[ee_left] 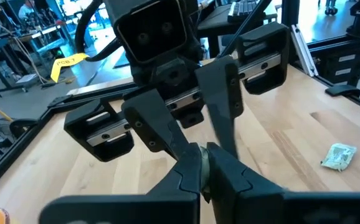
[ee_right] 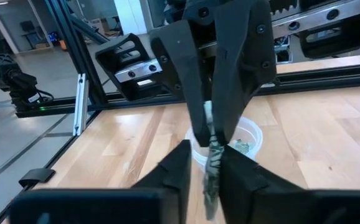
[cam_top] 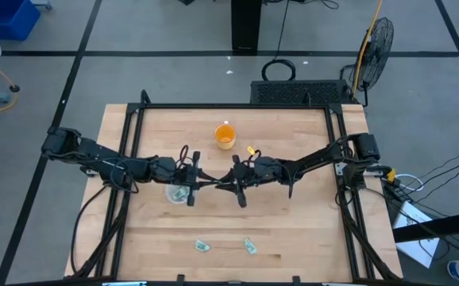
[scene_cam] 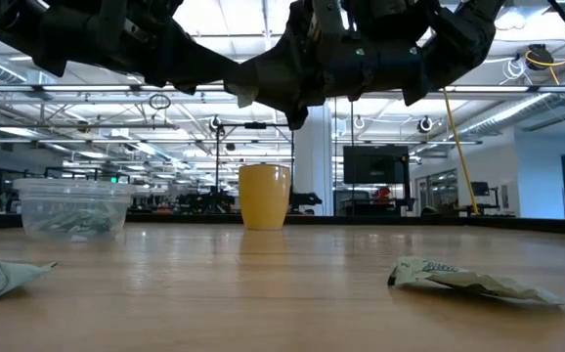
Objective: Pick and place Stevia / Truvia into bins
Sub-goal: Put the right stevia packet into the container
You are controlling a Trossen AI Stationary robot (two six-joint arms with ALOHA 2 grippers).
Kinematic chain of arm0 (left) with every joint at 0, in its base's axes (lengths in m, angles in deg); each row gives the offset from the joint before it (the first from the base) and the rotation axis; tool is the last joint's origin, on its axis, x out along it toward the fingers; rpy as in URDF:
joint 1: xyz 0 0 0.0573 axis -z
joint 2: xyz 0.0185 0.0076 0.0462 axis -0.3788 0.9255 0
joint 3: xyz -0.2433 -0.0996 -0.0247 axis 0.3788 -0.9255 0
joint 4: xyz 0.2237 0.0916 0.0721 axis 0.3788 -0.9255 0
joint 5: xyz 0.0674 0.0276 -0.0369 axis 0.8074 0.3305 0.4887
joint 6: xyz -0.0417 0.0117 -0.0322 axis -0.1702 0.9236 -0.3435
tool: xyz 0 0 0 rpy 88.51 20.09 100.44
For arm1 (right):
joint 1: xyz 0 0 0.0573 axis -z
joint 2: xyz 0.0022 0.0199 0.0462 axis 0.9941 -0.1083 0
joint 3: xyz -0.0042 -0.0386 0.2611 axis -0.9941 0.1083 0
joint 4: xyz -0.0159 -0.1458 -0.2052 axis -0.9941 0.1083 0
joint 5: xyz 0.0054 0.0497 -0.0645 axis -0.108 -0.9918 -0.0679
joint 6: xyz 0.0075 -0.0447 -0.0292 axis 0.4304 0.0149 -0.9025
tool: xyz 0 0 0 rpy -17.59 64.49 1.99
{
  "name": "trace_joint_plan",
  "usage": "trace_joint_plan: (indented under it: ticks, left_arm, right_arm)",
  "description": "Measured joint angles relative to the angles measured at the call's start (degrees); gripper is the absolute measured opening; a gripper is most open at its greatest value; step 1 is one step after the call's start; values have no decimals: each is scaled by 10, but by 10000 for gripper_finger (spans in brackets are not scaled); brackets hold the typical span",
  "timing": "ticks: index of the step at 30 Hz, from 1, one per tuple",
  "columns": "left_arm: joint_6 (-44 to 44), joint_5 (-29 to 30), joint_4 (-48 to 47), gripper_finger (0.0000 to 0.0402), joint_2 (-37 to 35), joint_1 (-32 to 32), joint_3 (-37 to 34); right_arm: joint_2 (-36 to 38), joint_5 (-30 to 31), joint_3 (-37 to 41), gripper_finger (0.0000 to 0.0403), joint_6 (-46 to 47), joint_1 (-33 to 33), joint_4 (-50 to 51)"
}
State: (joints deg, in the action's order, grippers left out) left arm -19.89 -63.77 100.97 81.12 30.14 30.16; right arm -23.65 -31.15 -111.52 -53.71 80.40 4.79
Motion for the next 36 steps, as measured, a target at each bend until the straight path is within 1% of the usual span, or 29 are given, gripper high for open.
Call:
trace_joint_plan:
  ticks: [4, 7, 9, 12, 15, 17, 19, 23, 25, 28, 32, 36]
  left_arm:
    - [0, 2, -6, 23, 0, 0, 0]
    - [0, 2, -9, 22, 1, 0, 0]
    - [-8, 19, -26, 12, -1, 0, 0]
    - [-47, 58, -83, 13, -14, 2, 0]
    - [-79, 90, -187, 24, -35, 13, 0]
    - [-106, 112, -251, 24, -52, 23, 0]
    - [-145, 127, -324, 16, -73, 34, 0]
    - [-242, 130, -421, 13, -106, 60, 0]
    - [-269, 139, -445, 23, -122, 78, 0]
    - [-301, 173, -507, 31, -147, 107, 0]
    - [-378, 186, -580, 12, -171, 135, 0]
    - [-405, 203, -586, 19, -185, 163, 0]
  right_arm:
    - [0, 2, 0, 109, 1, 0, 12]
    - [1, 3, -1, 131, 1, 0, 30]
    - [1, 3, -1, 141, 1, 0, 59]
    - [1, 3, -1, 151, 1, 1, 116]
    - [1, 3, -1, 155, 2, 1, 183]
    - [1, 3, -1, 157, 2, 1, 213]
    - [1, 2, -1, 157, 2, 2, 224]
    - [1, 2, -1, 157, 2, 4, 222]
    - [1, 2, -1, 157, 2, 5, 221]
    - [1, 1, -1, 157, 2, 6, 220]
    - [1, 1, -1, 157, 2, 7, 219]
    - [1, 1, 0, 157, 2, 7, 217]
